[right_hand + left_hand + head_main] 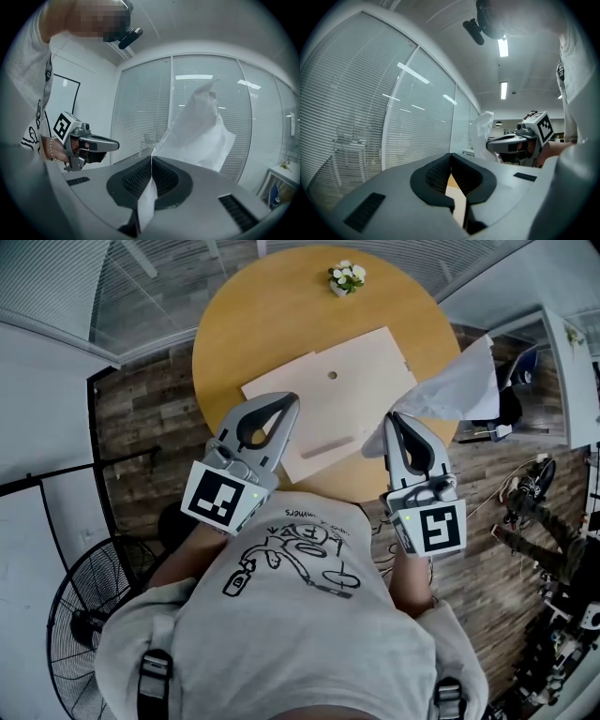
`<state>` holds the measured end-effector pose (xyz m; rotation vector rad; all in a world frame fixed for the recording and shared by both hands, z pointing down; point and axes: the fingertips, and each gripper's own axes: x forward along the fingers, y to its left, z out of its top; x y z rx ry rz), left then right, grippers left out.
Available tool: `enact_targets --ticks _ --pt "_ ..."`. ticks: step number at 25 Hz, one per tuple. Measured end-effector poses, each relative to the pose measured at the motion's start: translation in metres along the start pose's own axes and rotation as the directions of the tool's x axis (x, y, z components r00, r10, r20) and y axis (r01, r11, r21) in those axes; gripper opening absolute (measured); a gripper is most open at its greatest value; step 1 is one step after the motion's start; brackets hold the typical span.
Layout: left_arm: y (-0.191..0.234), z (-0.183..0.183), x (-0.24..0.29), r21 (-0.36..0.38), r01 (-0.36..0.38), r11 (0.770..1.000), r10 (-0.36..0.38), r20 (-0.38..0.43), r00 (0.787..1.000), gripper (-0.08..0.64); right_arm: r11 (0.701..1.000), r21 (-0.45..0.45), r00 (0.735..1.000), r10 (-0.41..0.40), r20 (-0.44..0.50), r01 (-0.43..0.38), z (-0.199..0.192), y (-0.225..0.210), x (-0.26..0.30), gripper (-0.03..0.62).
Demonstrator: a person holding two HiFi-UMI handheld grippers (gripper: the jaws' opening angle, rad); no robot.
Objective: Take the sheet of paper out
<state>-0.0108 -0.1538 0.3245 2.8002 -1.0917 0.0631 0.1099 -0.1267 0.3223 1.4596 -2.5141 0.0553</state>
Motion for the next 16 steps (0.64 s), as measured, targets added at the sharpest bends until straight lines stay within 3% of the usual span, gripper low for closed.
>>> enact_targets --ticks 16 --pt "0.006 -0.012 -0.005 -0.006 0.006 1.0 -0.006 -0.003 1.0 0.02 1.0 -0.005 1.0 -0.002 -0.007 0.002 -0.008 0.008 0.006 0.009"
